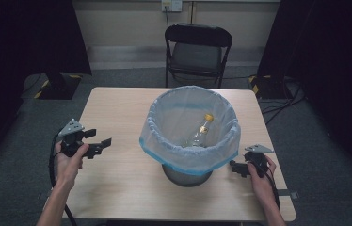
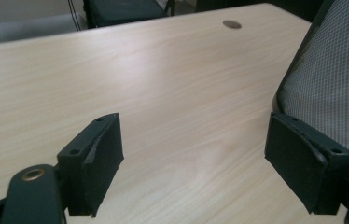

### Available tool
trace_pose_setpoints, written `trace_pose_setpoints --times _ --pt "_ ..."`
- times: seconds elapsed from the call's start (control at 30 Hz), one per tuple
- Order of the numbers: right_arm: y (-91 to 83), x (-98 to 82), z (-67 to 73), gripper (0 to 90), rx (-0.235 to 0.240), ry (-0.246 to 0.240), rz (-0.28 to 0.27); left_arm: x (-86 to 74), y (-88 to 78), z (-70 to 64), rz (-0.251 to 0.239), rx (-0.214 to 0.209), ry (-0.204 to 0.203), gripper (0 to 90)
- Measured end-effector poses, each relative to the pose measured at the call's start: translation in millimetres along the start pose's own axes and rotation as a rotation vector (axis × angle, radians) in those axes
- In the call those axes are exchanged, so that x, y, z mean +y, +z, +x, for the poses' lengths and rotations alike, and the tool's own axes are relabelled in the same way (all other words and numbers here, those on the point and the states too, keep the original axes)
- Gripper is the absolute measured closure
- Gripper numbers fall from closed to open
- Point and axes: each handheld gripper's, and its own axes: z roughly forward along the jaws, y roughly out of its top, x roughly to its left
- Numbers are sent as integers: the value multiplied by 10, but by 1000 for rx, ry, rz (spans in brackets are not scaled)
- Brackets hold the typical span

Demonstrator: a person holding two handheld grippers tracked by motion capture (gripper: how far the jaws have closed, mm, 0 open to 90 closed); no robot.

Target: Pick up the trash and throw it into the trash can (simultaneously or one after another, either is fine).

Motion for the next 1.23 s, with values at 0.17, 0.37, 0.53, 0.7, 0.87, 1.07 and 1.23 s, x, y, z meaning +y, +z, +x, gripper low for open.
trace_pose_setpoints --times 0.17,0.37,0.53,0.7,0.87,1.07,1.23 --pt "0 0 0 122 0 0 0 -160 29 11 58 -3 -20 189" --pt "0 0 0 122 0 0 0 -437 115 41 139 53 -30 189" --pt "0 0 0 122 0 0 0 -562 217 48 176 57 -41 189" --pt "0 0 0 122 0 0 0 -677 364 12 242 84 9 189" --pt "0 0 0 122 0 0 0 -738 467 -54 273 110 63 183" --pt "0 0 0 122 0 0 0 -806 474 -85 220 131 50 152" --pt "0 0 0 122 0 1 0 -820 478 -77 209 125 52 137"
